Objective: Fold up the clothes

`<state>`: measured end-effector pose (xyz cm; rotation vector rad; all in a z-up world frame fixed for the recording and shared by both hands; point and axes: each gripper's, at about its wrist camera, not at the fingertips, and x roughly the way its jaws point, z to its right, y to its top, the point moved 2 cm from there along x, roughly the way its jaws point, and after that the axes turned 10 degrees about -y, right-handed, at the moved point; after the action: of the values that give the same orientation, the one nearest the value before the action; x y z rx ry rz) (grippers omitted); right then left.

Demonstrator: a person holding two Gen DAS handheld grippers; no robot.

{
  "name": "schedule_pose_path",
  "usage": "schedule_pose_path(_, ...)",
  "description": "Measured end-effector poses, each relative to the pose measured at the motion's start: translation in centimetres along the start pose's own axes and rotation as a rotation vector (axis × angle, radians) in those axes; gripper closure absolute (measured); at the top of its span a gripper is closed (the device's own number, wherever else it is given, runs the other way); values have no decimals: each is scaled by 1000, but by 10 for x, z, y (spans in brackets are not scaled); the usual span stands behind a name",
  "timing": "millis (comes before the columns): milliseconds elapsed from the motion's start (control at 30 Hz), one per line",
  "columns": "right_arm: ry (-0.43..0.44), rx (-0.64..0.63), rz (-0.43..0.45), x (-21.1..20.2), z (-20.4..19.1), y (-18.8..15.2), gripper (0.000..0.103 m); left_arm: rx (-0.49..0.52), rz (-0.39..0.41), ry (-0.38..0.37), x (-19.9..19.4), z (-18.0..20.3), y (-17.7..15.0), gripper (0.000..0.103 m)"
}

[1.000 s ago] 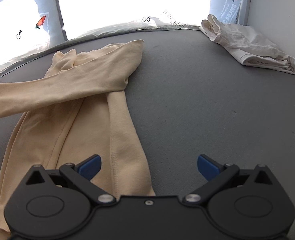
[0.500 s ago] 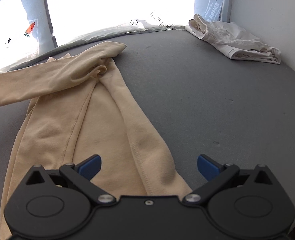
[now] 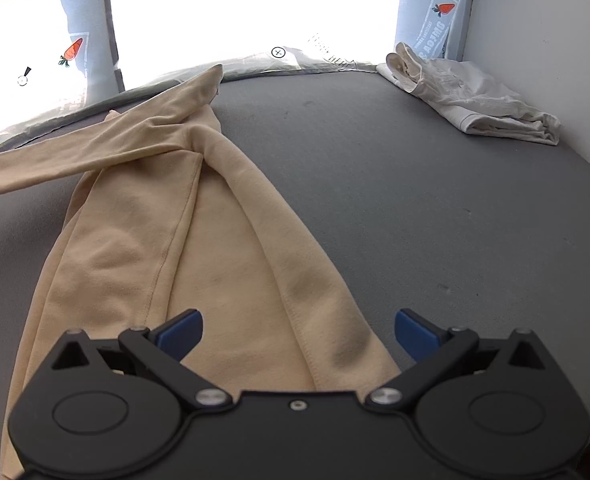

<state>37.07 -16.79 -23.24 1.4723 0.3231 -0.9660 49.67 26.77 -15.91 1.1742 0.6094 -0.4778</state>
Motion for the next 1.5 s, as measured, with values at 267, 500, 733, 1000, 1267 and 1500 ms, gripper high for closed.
schedule_pose_path(267,-6,-17,-1,-6,12,-6,0,-153,-111,135,12,-41,-39,93)
schedule_pose_path(500,9,-88,24,-10,14,-7,1,-165,-149,127,-11,-30,-71,89)
schedule_pose_path(733,28,-240,49,-7,8,-5,31,79,-287,-101,-27,73,-129,81)
schedule_pose_path(1000,47,-514,189,-16,-6,-14,49,339,-411,-247,-46,170,-194,72)
schedule_pose_path(1267,153,-639,234,-18,-4,-19,83,306,-466,-198,-44,186,-218,70)
schedule_pose_path(1500,218,-639,196,-10,3,-19,85,279,-461,-165,-44,188,-226,66)
